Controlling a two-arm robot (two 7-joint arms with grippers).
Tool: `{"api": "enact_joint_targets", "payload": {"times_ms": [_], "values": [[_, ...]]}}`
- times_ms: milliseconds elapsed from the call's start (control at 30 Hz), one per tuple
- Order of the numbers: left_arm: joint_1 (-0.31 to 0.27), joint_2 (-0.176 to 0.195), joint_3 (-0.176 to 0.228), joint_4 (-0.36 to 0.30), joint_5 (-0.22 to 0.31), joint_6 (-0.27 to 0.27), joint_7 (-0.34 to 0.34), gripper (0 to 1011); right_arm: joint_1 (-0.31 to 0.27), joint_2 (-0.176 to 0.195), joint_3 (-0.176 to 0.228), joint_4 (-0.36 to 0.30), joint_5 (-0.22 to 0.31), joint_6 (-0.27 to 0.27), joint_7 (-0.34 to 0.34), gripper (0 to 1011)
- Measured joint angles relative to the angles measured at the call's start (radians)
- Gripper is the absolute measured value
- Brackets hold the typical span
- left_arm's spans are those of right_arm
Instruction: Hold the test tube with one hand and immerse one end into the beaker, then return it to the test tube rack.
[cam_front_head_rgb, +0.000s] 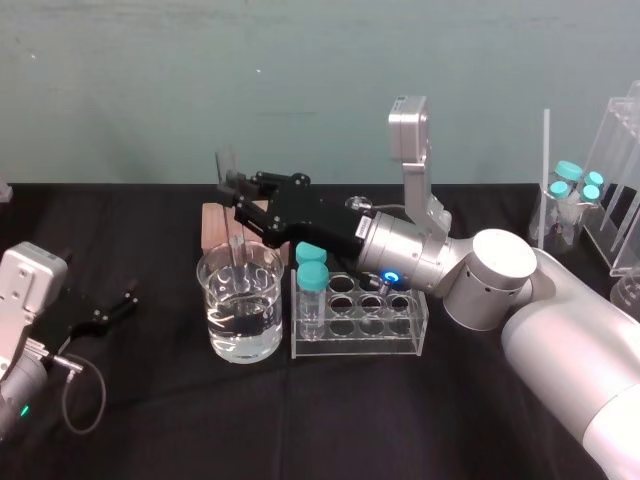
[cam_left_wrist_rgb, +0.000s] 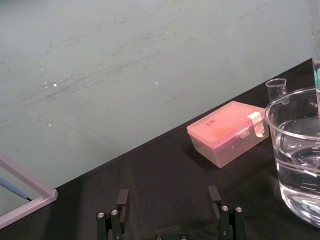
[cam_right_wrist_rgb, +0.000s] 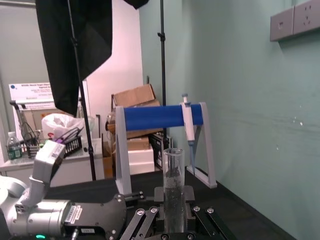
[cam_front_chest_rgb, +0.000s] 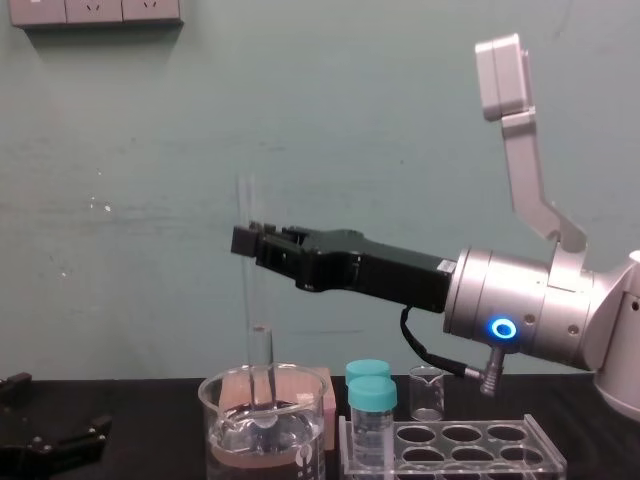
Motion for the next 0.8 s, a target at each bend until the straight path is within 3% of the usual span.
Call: {"api": "enact_joint_targets", "payload": {"times_ms": [400, 800], "values": [[0.000, 0.000, 0.000, 0.000, 0.000, 0.000, 0.000, 1000, 0.028, -0.028, -0.002, 0.082, -0.026, -0.005, 0.009, 224], [0.000, 0.000, 0.000, 0.000, 0.000, 0.000, 0.000, 1000, 0.031, -0.040, 0.004, 0.105, -0.044, -0.002, 0.011, 224]]}}
